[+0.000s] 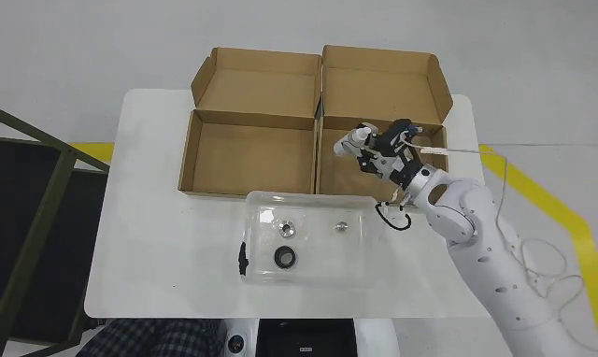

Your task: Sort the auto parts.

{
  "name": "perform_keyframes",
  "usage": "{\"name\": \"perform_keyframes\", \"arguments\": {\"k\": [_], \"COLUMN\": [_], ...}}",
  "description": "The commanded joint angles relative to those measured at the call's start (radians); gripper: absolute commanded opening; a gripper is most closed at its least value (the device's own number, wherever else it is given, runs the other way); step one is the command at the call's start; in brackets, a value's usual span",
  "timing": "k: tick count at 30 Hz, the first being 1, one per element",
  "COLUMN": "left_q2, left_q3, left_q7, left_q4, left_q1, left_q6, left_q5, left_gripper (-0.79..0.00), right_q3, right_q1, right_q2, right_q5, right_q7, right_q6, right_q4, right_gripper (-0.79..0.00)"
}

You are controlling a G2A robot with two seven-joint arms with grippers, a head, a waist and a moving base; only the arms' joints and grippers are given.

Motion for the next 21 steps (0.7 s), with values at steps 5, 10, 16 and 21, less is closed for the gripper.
{"name": "perform_keyframes", "arguments": {"k": [5, 10, 16, 21], "left_q2": [0.000, 0.000, 0.000, 0.000], "left_q3": [0.000, 0.000, 0.000, 0.000], "left_q7": [0.000, 0.000, 0.000, 0.000], "left_q4": [0.000, 0.000, 0.000, 0.000], "left_q1": [0.000, 0.000, 0.000, 0.000], "left_q6": [0.000, 0.000, 0.000, 0.000], "left_q5": [0.000, 0.000, 0.000, 0.000], "left_gripper": [0.000, 0.000, 0.000, 0.000], "right_q3": [-0.055, -0.099, -0.138, -0.155], "right_q1": [0.065, 0.105, 0.145, 0.167], "right_q2": [-0.016, -0.031, -0.046, -0.056], "right_q5": [-0.072, -0.097, -0.114, -0.119], "right_q7": [0.003, 0.008, 0.025, 0.023], "right_q6": [0.043, 0.061, 0.069, 0.071], "right_q4": [0.064, 0.114, 0.172, 0.216], "right_gripper": [-0.785, -0.785, -0.785, -0.785]}}
